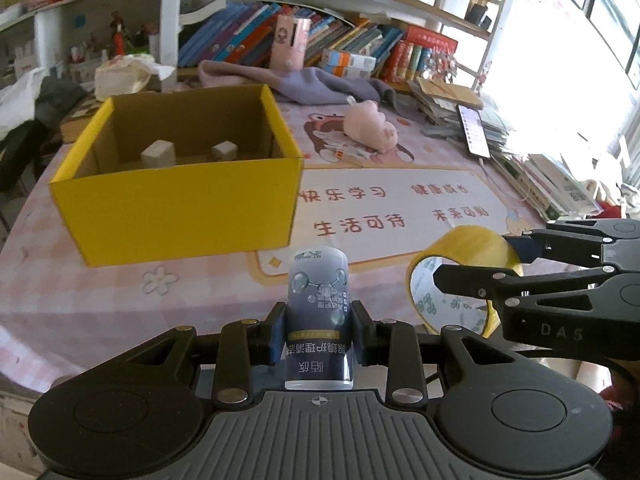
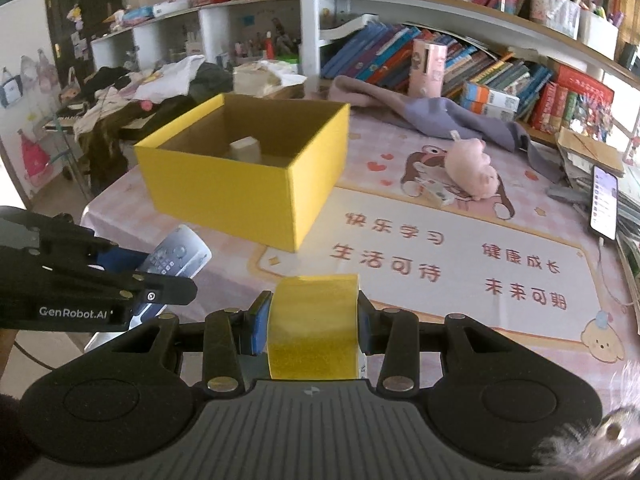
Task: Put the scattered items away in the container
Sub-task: 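Carry the white bottle and yellow tape roll in both tools over the yellow box, then open both tools to drop the bottle and tape roll into the box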
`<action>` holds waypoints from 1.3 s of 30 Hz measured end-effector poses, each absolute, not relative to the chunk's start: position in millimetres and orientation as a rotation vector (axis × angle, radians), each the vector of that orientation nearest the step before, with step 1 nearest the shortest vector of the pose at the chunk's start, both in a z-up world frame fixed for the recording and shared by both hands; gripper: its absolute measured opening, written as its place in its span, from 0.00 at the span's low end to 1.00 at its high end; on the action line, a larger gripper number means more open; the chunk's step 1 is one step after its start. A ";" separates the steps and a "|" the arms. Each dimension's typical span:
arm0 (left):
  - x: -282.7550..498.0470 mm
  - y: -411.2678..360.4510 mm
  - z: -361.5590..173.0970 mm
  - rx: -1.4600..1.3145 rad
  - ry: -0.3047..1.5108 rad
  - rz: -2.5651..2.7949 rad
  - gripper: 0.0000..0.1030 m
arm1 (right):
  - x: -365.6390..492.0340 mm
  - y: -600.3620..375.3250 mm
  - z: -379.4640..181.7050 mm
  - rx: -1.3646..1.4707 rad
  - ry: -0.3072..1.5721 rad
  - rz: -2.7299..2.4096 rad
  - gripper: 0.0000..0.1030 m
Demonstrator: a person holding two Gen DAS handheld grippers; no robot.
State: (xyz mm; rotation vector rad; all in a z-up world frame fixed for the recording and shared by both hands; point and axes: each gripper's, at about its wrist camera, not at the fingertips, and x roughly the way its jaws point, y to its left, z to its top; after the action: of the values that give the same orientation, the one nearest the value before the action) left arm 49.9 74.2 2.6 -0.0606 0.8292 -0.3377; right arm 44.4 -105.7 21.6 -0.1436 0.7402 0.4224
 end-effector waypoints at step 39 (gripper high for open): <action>179.7 160.7 60.6 -0.050 0.606 -0.148 0.30 | 196.7 0.8 86.8 -0.177 0.436 0.662 0.38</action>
State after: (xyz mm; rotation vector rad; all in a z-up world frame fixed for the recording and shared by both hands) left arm 179.7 160.7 60.6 -0.0498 0.6063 -0.1481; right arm 196.7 0.8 86.8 -0.1769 0.4361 0.6617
